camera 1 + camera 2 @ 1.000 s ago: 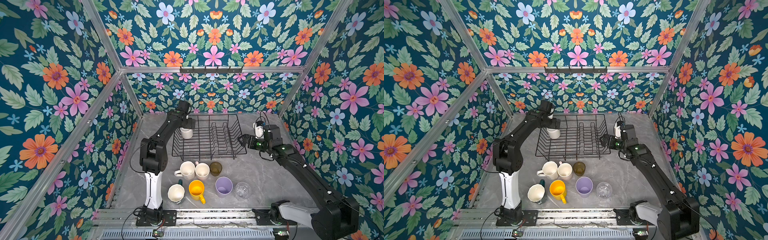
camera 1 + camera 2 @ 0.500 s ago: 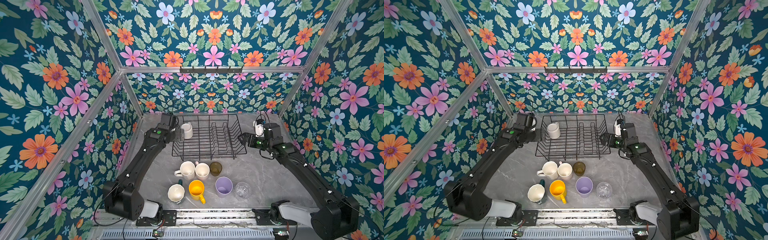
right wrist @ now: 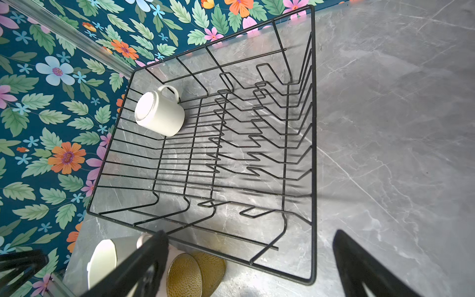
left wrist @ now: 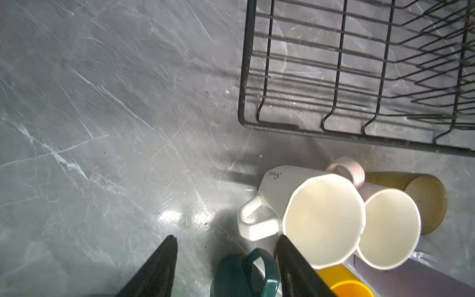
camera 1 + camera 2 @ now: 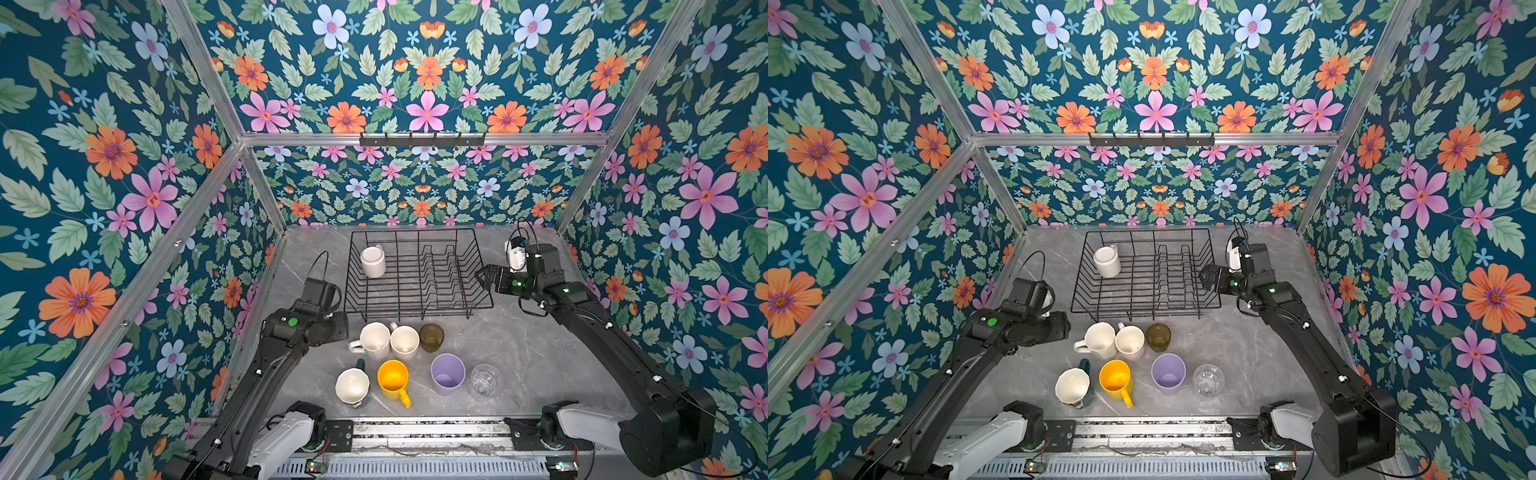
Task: Load cups into a dish rack
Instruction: Pick up the cup from the bottom-left of the table.
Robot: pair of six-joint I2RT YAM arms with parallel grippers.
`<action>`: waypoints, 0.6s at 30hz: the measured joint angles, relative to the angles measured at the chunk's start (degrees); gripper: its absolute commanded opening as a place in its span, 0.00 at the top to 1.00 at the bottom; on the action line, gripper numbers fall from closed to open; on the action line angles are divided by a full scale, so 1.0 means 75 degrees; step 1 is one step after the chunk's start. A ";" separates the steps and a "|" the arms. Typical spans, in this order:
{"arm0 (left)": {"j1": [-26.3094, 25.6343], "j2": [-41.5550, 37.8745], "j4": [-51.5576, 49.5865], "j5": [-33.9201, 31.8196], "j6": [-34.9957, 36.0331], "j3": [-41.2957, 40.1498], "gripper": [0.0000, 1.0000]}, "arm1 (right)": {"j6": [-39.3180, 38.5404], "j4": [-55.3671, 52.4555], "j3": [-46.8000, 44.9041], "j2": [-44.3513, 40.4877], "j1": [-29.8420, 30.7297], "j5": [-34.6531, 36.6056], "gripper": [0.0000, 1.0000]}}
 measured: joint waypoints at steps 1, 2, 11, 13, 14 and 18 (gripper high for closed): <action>-0.0006 -0.0067 -0.0067 0.0070 -0.0006 -0.0035 0.46 | 0.0000 0.0000 0.0000 0.0003 0.0000 0.0000 0.01; -0.0015 -0.0128 -0.0134 0.0163 -0.0067 -0.0079 0.48 | 0.0000 -0.0003 -0.0003 0.0009 0.0000 0.0000 0.01; -0.0358 -0.0536 -0.0697 0.0743 -0.0592 -0.0586 0.53 | -0.0029 0.0009 -0.0064 0.0067 0.0000 -0.0003 0.01; -0.0440 -0.0615 -0.0828 0.0799 -0.0627 -0.0618 0.55 | -0.0029 0.0015 -0.0061 0.0093 0.0000 -0.0003 0.01; -0.0493 -0.0638 -0.0898 0.0828 -0.0688 -0.0638 0.56 | -0.0029 0.0017 -0.0061 0.0122 0.0000 -0.0003 0.01; -0.0679 -0.0673 -0.1259 0.0845 -0.0772 -0.0720 0.57 | -0.0029 0.0035 -0.0047 0.0221 0.0000 -0.0032 0.01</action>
